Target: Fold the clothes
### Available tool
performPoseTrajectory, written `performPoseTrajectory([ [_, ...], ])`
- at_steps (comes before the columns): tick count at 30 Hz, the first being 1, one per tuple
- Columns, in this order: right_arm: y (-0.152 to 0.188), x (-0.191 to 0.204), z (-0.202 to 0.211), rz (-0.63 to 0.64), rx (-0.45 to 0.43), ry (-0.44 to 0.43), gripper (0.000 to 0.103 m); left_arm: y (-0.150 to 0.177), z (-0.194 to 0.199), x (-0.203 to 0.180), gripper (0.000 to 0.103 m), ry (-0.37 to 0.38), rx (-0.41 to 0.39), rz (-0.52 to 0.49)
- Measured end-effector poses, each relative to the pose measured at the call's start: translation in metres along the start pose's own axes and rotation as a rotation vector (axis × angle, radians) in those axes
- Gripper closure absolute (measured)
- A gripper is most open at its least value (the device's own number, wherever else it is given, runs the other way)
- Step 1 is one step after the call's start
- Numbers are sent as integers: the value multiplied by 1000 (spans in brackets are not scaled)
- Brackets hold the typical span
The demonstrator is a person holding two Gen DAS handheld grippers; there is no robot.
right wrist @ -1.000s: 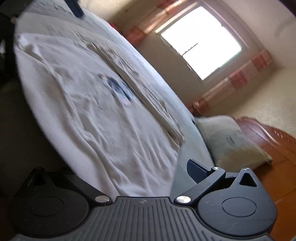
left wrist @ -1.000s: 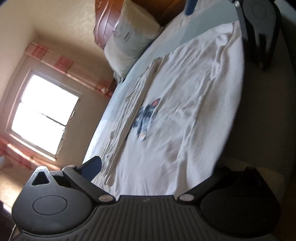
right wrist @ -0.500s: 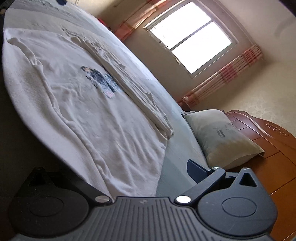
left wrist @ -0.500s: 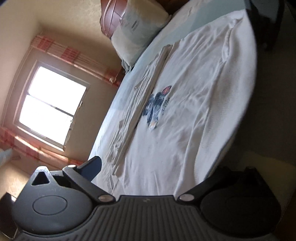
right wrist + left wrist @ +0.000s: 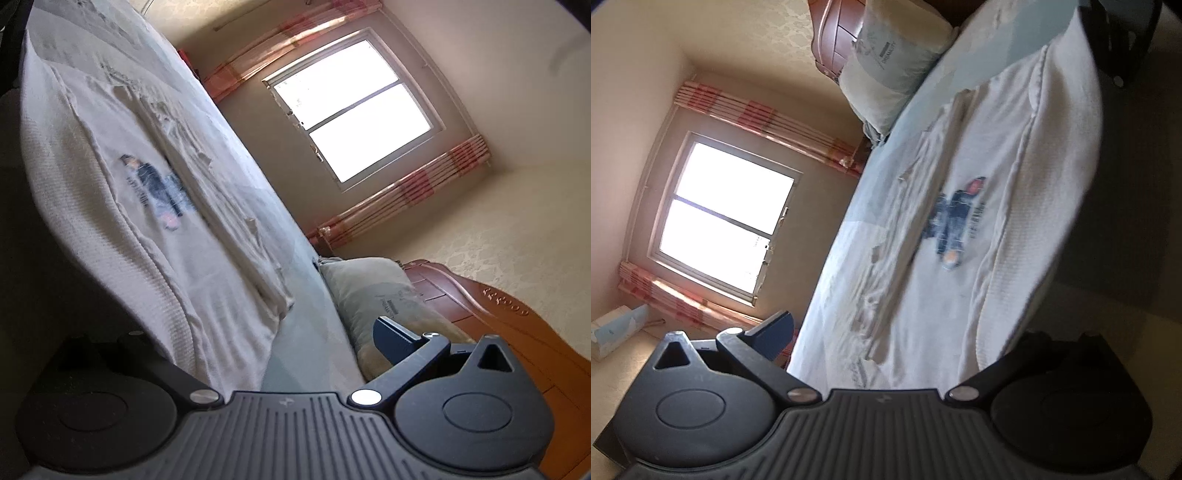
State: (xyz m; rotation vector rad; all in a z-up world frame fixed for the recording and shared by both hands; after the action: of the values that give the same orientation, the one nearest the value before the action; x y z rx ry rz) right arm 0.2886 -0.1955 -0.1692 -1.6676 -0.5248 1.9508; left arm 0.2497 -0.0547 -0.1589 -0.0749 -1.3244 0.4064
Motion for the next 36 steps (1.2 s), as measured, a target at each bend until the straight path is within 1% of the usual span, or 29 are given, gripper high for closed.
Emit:
performPoseTrajectory([
  [8,-22,-17,-29,10,-16,60,0,-5,-36,26,0,-35,7,15],
  [17,-41,-30,-87,-1,-9,109,0,-10,-87,45,0,-63,23,26],
  [27,-38,-30,-147,-15,24,147,0,-12,-138,46,0,-60,29,2],
  [32,-33,-23,-176,-11,44,131,0,-17,-163,42,0,-61,14,-28],
  [36,-28,-17,-189,-10,54,131,0,-21,-181,41,0,-62,1,-50],
])
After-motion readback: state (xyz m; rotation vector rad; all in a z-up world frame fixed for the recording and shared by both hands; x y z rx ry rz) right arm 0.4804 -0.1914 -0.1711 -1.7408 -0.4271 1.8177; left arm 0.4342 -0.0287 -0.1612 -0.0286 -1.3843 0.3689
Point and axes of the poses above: each gripper's, at about its wrist camera, not at the fingertips, and z roughly against the way its jaws point, x to its left, y to its underside, the point moved 9 cm from there along -z, roughly the way its jaws point, and after that the axes turned 4 degrees about -z, right-handed, at the moved point
